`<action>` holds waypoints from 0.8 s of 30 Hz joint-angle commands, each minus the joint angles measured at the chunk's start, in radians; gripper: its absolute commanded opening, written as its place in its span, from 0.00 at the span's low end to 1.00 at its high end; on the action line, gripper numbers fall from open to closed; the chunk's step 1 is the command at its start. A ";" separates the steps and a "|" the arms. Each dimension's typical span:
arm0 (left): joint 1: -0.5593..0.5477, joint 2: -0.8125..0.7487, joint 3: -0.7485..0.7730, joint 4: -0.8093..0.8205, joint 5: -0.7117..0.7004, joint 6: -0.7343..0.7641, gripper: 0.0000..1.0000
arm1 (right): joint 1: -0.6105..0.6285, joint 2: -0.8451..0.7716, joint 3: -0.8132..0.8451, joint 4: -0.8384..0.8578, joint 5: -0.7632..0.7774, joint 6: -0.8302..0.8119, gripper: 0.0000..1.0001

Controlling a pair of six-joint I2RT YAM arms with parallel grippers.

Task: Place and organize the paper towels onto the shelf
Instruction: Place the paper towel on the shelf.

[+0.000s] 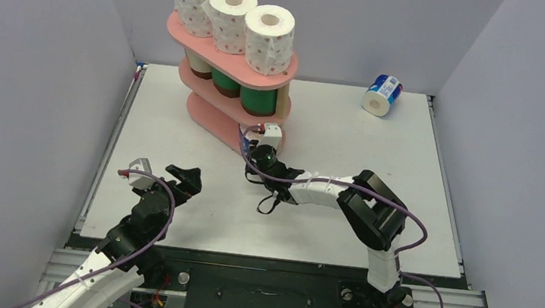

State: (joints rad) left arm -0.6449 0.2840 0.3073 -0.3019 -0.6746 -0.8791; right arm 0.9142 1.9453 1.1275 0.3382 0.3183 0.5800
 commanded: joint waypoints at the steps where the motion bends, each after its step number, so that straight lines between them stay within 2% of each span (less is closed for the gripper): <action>1: 0.006 -0.017 0.003 -0.013 0.009 0.015 0.97 | -0.019 0.021 0.072 0.009 0.067 -0.006 0.19; 17: 0.005 -0.010 0.000 -0.001 0.028 0.012 0.97 | -0.056 0.099 0.190 -0.060 0.097 -0.034 0.19; 24: 0.006 -0.011 0.000 0.004 0.031 0.014 0.97 | -0.048 0.094 0.187 -0.060 0.104 -0.046 0.19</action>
State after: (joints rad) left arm -0.6449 0.2760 0.3073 -0.3122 -0.6506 -0.8791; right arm 0.8646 2.0518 1.2892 0.2623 0.3965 0.5476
